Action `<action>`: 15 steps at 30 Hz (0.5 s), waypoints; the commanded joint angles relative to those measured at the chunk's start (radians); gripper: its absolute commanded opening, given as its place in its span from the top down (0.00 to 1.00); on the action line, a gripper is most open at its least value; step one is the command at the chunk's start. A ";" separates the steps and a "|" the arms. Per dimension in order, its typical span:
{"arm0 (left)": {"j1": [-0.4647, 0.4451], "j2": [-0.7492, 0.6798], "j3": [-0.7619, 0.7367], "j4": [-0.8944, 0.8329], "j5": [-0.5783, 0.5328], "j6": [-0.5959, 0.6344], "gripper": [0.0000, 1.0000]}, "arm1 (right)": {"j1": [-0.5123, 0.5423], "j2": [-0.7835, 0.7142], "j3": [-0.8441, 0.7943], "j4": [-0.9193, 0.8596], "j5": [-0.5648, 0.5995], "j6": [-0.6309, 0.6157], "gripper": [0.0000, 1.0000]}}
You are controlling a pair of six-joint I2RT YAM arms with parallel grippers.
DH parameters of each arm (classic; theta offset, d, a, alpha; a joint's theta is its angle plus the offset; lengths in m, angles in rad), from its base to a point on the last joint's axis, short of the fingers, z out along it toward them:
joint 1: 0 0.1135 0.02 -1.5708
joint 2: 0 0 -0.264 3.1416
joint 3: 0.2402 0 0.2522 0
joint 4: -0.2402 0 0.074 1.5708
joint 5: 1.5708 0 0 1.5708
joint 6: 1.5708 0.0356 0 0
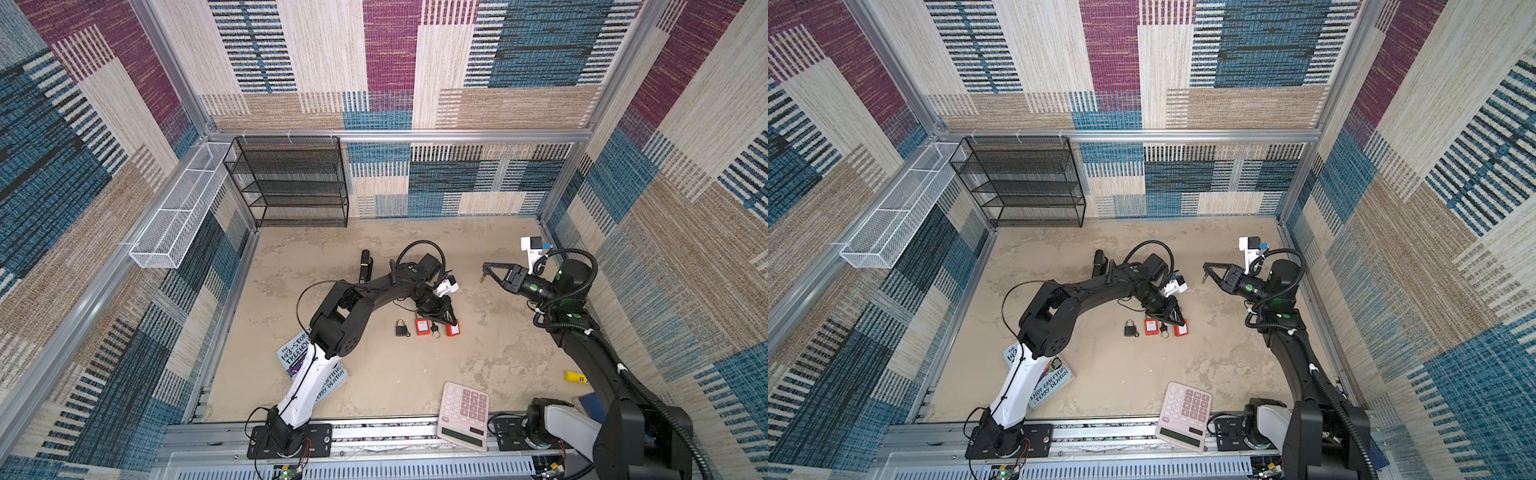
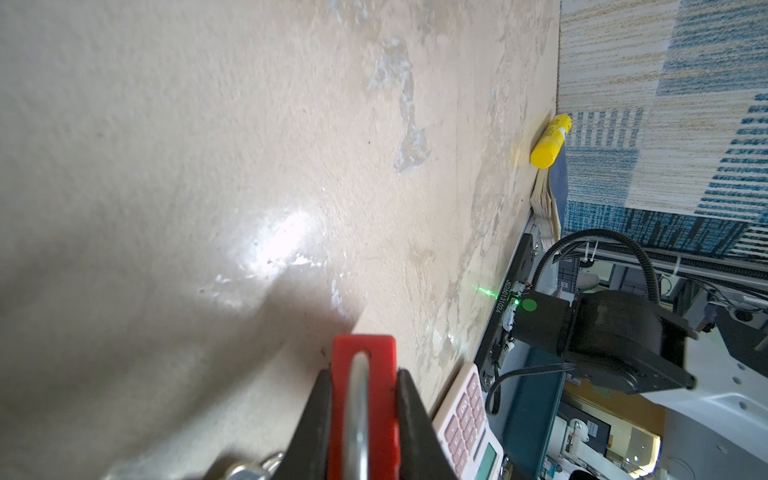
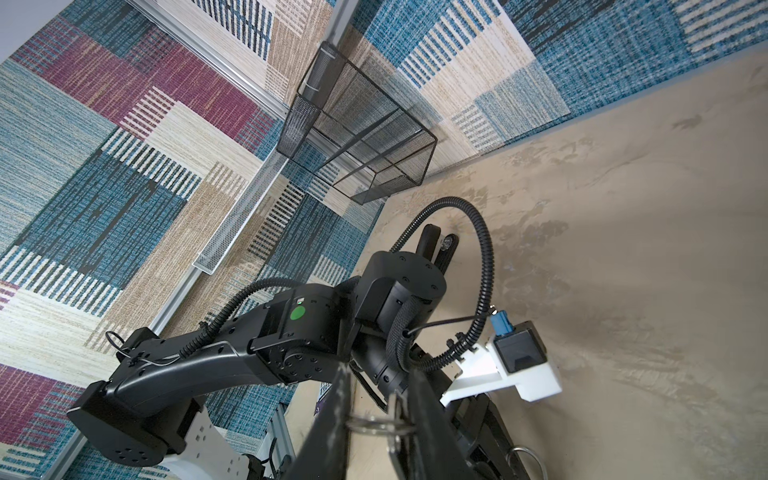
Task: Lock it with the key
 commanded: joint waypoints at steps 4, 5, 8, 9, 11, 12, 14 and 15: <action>0.004 -0.005 0.004 -0.019 -0.039 -0.009 0.70 | 0.001 -0.003 -0.010 0.051 -0.007 0.011 1.00; 0.004 -0.008 0.003 -0.019 -0.044 -0.010 0.68 | 0.001 -0.004 -0.011 0.054 -0.009 0.012 1.00; 0.006 -0.014 0.002 -0.020 -0.047 -0.010 0.65 | 0.001 -0.004 -0.013 0.056 -0.009 0.013 1.00; 0.006 -0.015 0.003 -0.020 -0.052 -0.011 0.64 | 0.000 -0.003 -0.012 0.057 -0.009 0.013 1.00; 0.007 -0.017 0.005 -0.019 -0.054 -0.010 0.61 | 0.001 -0.003 -0.013 0.057 -0.009 0.015 1.00; 0.007 -0.018 0.009 -0.019 -0.054 -0.011 0.60 | 0.001 -0.004 -0.014 0.060 -0.008 0.016 1.00; 0.009 -0.019 0.012 -0.019 -0.059 -0.012 0.58 | 0.001 -0.006 -0.014 0.060 -0.009 0.015 1.00; 0.010 -0.019 0.015 -0.019 -0.060 -0.014 0.57 | 0.001 -0.006 -0.015 0.060 -0.009 0.016 1.00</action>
